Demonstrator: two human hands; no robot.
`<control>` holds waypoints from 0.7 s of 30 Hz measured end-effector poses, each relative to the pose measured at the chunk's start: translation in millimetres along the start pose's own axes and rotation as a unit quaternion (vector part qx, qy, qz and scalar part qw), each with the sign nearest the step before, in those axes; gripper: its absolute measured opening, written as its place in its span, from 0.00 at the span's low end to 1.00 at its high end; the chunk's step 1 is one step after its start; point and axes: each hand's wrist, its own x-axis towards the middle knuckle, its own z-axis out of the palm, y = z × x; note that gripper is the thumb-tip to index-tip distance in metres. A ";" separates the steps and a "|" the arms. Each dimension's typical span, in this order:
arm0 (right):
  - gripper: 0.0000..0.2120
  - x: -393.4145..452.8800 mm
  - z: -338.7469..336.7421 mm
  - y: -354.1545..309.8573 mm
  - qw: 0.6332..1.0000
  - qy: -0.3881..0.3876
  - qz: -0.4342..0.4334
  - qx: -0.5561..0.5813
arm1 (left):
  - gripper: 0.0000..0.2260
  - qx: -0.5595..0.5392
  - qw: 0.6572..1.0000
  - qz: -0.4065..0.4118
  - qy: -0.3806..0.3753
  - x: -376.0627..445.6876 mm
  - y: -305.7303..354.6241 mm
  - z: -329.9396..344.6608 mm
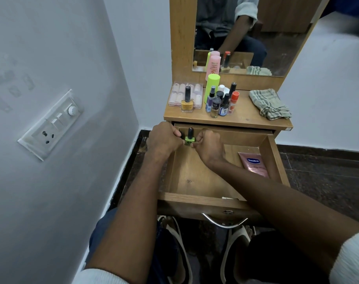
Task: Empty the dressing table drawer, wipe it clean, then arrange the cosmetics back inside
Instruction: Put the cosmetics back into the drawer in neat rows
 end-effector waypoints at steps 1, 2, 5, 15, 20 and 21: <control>0.11 -1.2 -2.1 1.1 1.000 -0.001 -0.001 0.003 | 0.10 -0.002 1.000 0.011 0.001 -1.5 1.6 -2.6; 0.11 -3.0 -5.4 1.8 1.000 -0.001 -0.008 0.008 | 0.10 -0.005 1.000 0.024 0.000 -3.2 3.4 -5.8; 0.09 -10.4 -22.7 0.1 0.998 0.012 -0.056 0.020 | 0.10 -0.030 0.998 0.058 -0.002 -8.5 12.4 -15.6; 0.10 -9.4 -89.0 -21.3 0.965 0.216 -0.072 0.129 | 0.24 -0.091 0.965 0.137 0.203 3.9 46.9 -13.7; 0.12 0.0 -92.3 -17.6 0.964 0.231 -0.070 0.113 | 0.22 -0.066 0.973 0.127 0.182 20.6 47.8 1.8; 0.13 1.2 -92.5 -17.9 0.963 0.234 -0.077 0.107 | 0.20 -0.066 0.971 0.129 0.189 20.5 48.6 3.7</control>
